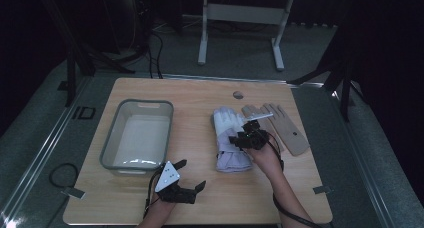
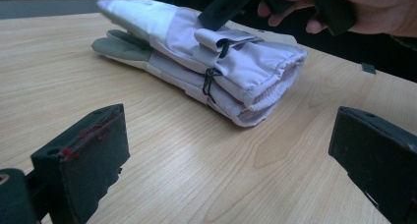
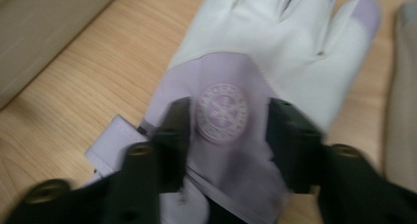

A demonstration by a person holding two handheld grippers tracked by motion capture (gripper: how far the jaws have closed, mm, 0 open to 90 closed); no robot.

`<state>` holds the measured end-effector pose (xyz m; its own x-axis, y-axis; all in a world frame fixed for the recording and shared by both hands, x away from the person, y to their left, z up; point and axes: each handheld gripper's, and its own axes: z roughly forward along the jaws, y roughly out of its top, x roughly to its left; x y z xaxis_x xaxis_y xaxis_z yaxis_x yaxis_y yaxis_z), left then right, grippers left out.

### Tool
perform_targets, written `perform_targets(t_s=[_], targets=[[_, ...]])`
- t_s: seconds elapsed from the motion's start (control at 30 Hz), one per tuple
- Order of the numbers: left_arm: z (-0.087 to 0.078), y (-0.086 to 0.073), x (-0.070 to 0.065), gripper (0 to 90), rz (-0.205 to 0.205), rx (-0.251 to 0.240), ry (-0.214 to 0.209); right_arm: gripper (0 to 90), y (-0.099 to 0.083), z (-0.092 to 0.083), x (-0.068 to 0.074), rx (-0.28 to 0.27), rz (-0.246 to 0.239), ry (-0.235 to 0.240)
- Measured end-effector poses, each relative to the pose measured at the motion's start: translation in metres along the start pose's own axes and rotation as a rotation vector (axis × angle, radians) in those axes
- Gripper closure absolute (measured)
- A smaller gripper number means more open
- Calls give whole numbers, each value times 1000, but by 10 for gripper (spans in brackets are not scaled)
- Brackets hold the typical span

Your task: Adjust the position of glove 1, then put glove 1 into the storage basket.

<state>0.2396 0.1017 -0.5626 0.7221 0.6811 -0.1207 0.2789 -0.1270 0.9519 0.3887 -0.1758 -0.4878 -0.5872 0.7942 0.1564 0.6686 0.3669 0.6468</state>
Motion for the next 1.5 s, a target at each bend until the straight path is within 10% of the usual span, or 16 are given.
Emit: perform_targets(t_s=[0.23, 0.43, 0.47, 0.67, 1.1, 1.27, 1.4, 1.5], targets=[[3, 1, -1, 15, 2, 30, -2, 187, -7, -24, -9, -88, -47, 86], [8, 8, -4, 16, 0, 64, -11, 152, -25, -37, -23, -162, -111, 150], [9, 11, -6, 16, -6, 90, 5, 152, -34, -40, -26, -192, -188, 105], [15, 17, -3, 16, -80, 157, -27, 155, -49, -47, -31, -210, -267, 80], [34, 64, -10, 36, -50, 228, -12, 144, -48, -65, -41, -216, -153, 117], [51, 95, -21, 80, -14, 223, 12, 474, -32, -53, -41, -191, -107, 122], [59, 103, -26, 190, 20, 231, 55, 512, -25, -43, -44, -179, -58, 139], [70, 102, -23, 235, -33, 278, 87, 490, -22, -31, -47, -163, -7, 133]])
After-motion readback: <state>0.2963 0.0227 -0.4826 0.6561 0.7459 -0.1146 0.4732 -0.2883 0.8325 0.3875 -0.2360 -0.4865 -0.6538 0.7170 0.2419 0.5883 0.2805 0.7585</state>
